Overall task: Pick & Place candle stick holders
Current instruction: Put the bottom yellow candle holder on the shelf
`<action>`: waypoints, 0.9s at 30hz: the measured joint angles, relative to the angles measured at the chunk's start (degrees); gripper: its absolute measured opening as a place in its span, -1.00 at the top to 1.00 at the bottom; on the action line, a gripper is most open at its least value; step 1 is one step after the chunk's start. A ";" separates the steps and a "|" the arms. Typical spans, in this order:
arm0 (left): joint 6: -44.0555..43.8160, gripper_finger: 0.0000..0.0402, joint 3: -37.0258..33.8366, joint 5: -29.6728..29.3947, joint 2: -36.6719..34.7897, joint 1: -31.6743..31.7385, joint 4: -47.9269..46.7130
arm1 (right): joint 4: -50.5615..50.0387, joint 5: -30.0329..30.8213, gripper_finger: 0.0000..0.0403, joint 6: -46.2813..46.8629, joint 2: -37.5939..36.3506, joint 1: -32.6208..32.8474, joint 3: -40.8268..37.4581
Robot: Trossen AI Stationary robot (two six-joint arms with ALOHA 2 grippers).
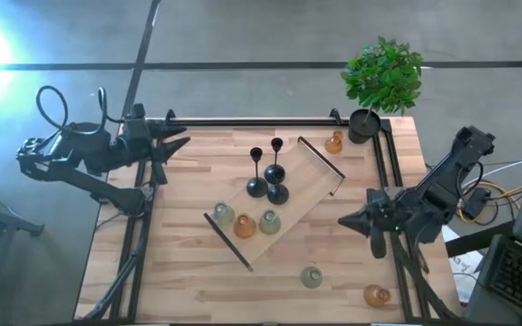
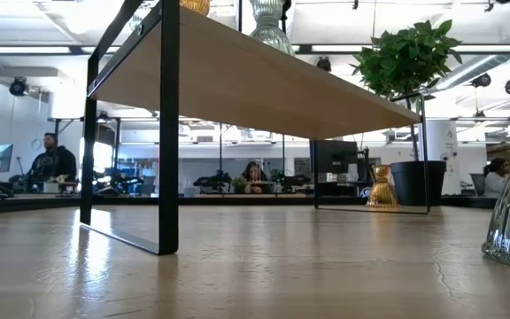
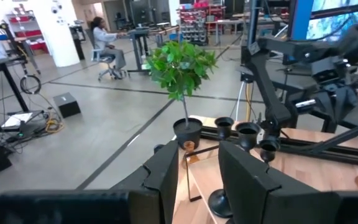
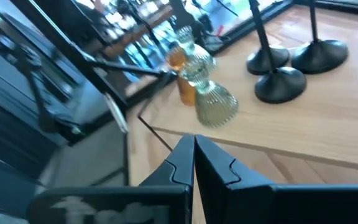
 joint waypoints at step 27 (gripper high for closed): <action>3.37 0.41 0.00 -1.09 -0.24 0.00 -0.58 | -60.42 -30.52 0.96 53.32 26.00 16.89 31.69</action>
